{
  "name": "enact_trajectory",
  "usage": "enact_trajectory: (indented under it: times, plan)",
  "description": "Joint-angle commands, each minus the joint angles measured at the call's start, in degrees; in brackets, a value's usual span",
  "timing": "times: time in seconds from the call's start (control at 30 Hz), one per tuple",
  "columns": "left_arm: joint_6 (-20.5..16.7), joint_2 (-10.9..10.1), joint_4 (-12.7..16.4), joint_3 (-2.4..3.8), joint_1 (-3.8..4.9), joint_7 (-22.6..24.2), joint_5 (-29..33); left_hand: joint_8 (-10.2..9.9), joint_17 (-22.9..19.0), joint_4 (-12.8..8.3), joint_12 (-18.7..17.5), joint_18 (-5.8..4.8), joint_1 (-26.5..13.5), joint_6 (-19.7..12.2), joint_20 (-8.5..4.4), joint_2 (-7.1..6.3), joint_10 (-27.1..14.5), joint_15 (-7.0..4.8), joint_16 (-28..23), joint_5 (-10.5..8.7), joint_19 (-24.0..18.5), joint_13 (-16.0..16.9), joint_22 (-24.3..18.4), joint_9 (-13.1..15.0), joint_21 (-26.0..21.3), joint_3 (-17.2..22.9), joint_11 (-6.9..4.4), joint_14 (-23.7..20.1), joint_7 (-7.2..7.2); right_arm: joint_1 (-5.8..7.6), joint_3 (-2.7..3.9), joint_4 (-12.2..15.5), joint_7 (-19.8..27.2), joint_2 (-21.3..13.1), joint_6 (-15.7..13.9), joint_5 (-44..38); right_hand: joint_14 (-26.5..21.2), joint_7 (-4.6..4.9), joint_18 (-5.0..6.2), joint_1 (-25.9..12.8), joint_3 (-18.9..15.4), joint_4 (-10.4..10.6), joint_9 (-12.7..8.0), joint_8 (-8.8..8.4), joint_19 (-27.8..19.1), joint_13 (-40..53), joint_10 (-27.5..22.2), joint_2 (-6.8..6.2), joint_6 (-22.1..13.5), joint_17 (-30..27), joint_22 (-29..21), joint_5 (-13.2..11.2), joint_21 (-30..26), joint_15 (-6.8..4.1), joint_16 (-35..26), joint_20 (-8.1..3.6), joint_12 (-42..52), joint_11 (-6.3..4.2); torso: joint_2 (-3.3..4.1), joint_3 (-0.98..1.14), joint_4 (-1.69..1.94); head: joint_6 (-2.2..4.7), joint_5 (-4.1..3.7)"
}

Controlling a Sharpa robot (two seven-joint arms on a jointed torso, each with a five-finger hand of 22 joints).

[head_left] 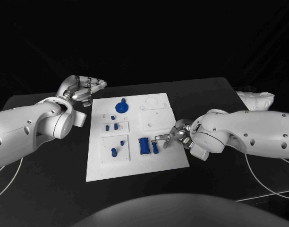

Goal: Assemble the parts on the task board

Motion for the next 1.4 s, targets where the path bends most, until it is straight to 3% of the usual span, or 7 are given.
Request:
enact_trajectory:
  times: [0.03,0.13,0.17,0.4,0.7,1.4]
  plan:
    - [0.9,0.1,0.0,0.04,0.03,0.4,-0.1,0.3,-0.1,0.1,-0.1,0.59,0.1,0.0,0.03,0.59,-0.2,-0.01,-0.3,0.23,-0.3,0.1,8.9,0.1,-0.3,-0.3,-0.1,-0.6,-0.26,-0.3,-0.04,0.7,-0.6,-0.3,6.2,-4.3,6.0,-0.04,-0.81,1.6,-1.6,0.8,3.3,2.34,6.0,15.1,6.0,0.37,-1.8,15.1,15.1,-0.3,0.3,-0.75,0.2,-0.16,-0.3,-0.28,0.02,-0.03,0.03,0.0,-0.08]
    - [0.9,0.2,0.0,0.04,0.03,0.4,-0.1,0.3,-0.1,0.1,-0.1,0.59,0.1,0.0,0.03,0.59,-0.2,-0.01,-0.3,0.23,-0.3,0.1,8.9,0.1,-0.3,-0.3,-0.1,-0.6,-0.26,-0.56,-0.04,0.9,-1.6,-0.4,8.9,-5.1,6.0,-0.05,-0.81,2.9,-2.6,1.0,5.7,3.88,6.0,15.1,6.0,0.84,-3.1,15.1,15.1,-0.3,0.3,-0.69,0.2,-0.25,-0.3,-0.32,-0.04,-0.08,0.05,0.0,-0.2]
    - [0.9,0.2,0.0,0.04,0.03,0.4,-0.1,0.3,-0.1,0.1,-0.1,0.59,0.1,0.0,0.03,0.59,-0.2,-0.01,-0.3,0.23,-0.3,0.1,8.9,0.1,-0.3,-0.3,-0.1,-0.6,-0.26,-0.66,-0.04,0.9,-1.9,-0.4,9.6,-5.3,6.0,-0.03,-0.81,3.5,-3.3,1.3,7.3,4.94,6.0,15.1,6.0,1.22,-4.0,15.1,15.1,-0.2,0.3,-0.68,0.2,-0.26,-0.3,-0.29,-0.06,-0.08,0.05,0.0,-0.18]
    - [0.9,0.2,0.0,0.04,0.03,0.4,-0.1,0.3,-0.1,0.1,-0.1,0.59,0.1,0.0,0.03,0.59,-0.2,-0.01,-0.3,0.23,-0.3,0.1,8.9,0.1,-0.3,-0.3,-0.1,-0.6,-0.26,-1.14,-0.05,0.8,-2.8,0.1,12.4,-5.9,6.0,-0.1,-0.81,5.0,-4.9,1.4,10.4,6.85,6.0,15.1,6.0,1.79,-5.6,15.1,15.1,-0.2,0.3,-0.64,0.2,-0.25,-0.3,-0.38,-0.01,-0.03,0.09,0.0,-0.08]
    - [0.9,0.2,0.0,0.04,0.03,0.4,-0.1,0.3,-0.1,0.1,-0.1,0.59,0.3,0.0,0.02,0.72,-0.2,-0.02,-0.4,0.24,-0.3,0.1,9.0,0.1,-0.3,-0.4,-0.11,-0.6,-0.26,-1.41,-0.05,0.3,-3.1,1.2,13.8,-6.4,6.0,-0.13,-0.81,5.8,-5.4,1.3,11.5,7.44,6.0,15.1,6.0,2.22,-6.0,15.1,15.1,-0.2,0.3,-0.63,0.2,-0.23,-0.3,-0.4,0.05,-0.06,0.05,0.0,-0.2]
    - [0.9,0.2,0.1,0.04,0.03,0.5,-0.1,0.3,-0.1,0.1,-0.1,0.59,0.3,0.0,0.02,0.72,-0.2,-0.02,-0.4,0.24,-0.3,0.1,9.0,0.1,-0.3,-0.4,-0.11,-0.6,-0.26,-1.52,-0.04,-2.0,-3.0,2.6,12.4,-7.8,6.0,-0.3,-0.81,6.9,-5.6,1.1,12.9,8.16,6.0,15.1,6.0,3.54,-6.2,15.1,15.1,-0.2,0.3,-0.65,0.2,-0.23,-0.3,-0.53,-0.01,-0.06,0.04,0.0,-0.23]
